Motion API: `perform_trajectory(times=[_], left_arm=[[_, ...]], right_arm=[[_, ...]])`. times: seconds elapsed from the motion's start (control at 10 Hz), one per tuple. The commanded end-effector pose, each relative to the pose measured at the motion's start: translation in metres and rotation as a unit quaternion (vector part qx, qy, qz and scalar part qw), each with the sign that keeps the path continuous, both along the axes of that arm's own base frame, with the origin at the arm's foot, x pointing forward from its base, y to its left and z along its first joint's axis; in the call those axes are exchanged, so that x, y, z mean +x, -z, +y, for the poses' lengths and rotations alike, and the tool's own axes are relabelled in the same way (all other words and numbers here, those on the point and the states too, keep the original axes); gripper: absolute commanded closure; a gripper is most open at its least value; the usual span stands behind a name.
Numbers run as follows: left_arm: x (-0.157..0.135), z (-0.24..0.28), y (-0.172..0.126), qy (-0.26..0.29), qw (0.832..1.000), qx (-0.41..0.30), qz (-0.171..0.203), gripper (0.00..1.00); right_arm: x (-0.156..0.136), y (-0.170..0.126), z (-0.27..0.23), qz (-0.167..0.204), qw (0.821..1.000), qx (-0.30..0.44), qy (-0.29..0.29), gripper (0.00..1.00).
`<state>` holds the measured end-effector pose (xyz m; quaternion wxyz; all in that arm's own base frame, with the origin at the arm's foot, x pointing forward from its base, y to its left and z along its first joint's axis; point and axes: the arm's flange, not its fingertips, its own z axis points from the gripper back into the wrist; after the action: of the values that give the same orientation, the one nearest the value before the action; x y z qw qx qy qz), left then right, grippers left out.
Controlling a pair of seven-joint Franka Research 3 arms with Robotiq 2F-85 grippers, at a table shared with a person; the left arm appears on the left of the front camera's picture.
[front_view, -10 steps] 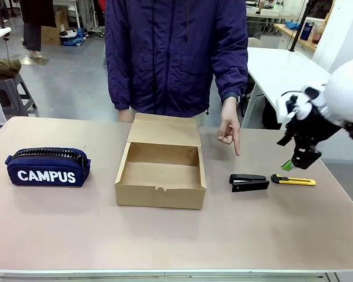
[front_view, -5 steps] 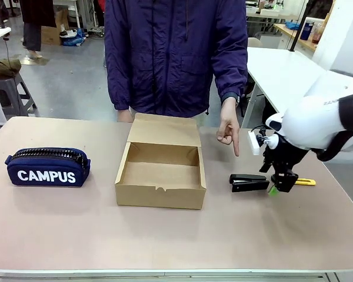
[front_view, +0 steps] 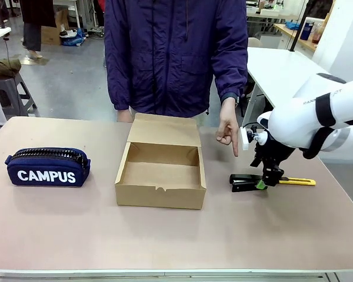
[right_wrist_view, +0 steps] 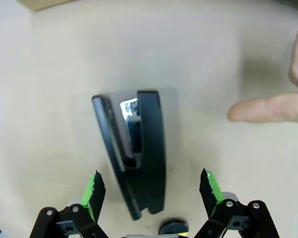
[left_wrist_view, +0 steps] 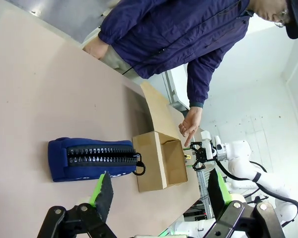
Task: Pack the item into the box.
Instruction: Pick up the item indicated by the person and place it inside the Mailer Box.
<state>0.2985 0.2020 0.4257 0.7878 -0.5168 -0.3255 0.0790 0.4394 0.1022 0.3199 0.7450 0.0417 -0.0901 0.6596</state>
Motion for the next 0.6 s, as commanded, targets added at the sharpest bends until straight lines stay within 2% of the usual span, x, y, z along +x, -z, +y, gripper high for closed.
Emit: perform_trajectory(times=[0.0,0.3,0.4,0.5], left_arm=[[0.0005,0.0001,-0.0013,0.000,1.000,-0.005,-0.013,0.00],[0.0005,0.0001,-0.0013,0.000,1.000,-0.005,-0.013,0.00],[0.0005,0.0001,-0.0013,0.000,1.000,-0.005,-0.013,0.00],[0.0005,0.0001,-0.0013,0.000,1.000,-0.005,-0.013,0.00]], right_arm=[[0.0123,0.0103,0.0107,0.005,1.000,0.009,0.008,0.00],[0.0119,0.0136,0.0102,0.026,1.000,-0.012,0.012,0.00],[0.0109,0.0133,0.0094,0.032,0.999,-0.017,0.015,0.52],[0.0106,0.0136,0.0099,0.034,0.999,-0.019,0.016,0.58]])
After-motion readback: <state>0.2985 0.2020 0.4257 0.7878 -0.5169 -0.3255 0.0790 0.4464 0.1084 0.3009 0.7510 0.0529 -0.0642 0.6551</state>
